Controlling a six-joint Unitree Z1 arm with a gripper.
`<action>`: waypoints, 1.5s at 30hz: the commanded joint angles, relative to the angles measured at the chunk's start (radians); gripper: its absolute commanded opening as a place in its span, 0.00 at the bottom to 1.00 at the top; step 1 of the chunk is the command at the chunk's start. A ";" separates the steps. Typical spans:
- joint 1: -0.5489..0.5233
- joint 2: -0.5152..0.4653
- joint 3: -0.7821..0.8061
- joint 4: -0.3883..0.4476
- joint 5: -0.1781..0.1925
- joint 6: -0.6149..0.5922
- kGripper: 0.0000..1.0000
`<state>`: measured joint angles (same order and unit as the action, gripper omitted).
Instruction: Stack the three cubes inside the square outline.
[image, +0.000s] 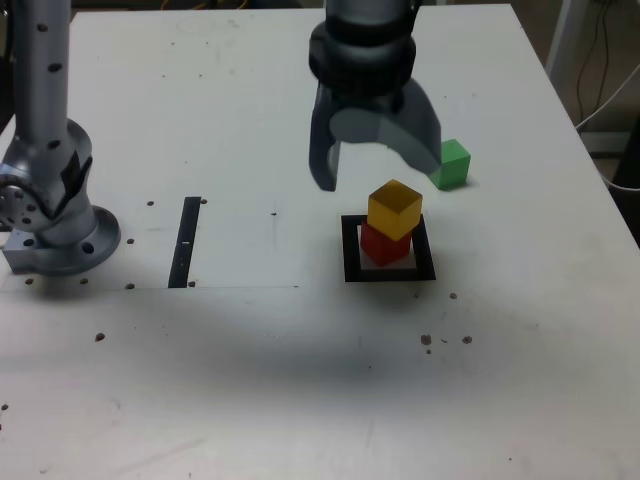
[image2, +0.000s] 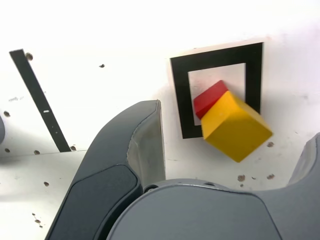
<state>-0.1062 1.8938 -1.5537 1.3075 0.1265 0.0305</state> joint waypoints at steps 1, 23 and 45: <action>0.024 -0.008 -0.011 0.002 -0.008 0.032 0.99; 0.278 0.192 -0.239 -0.025 0.102 0.422 0.99; 0.232 0.367 -0.248 -0.129 0.103 0.402 0.99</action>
<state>0.1266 2.2448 -1.7951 1.1854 0.2263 0.4344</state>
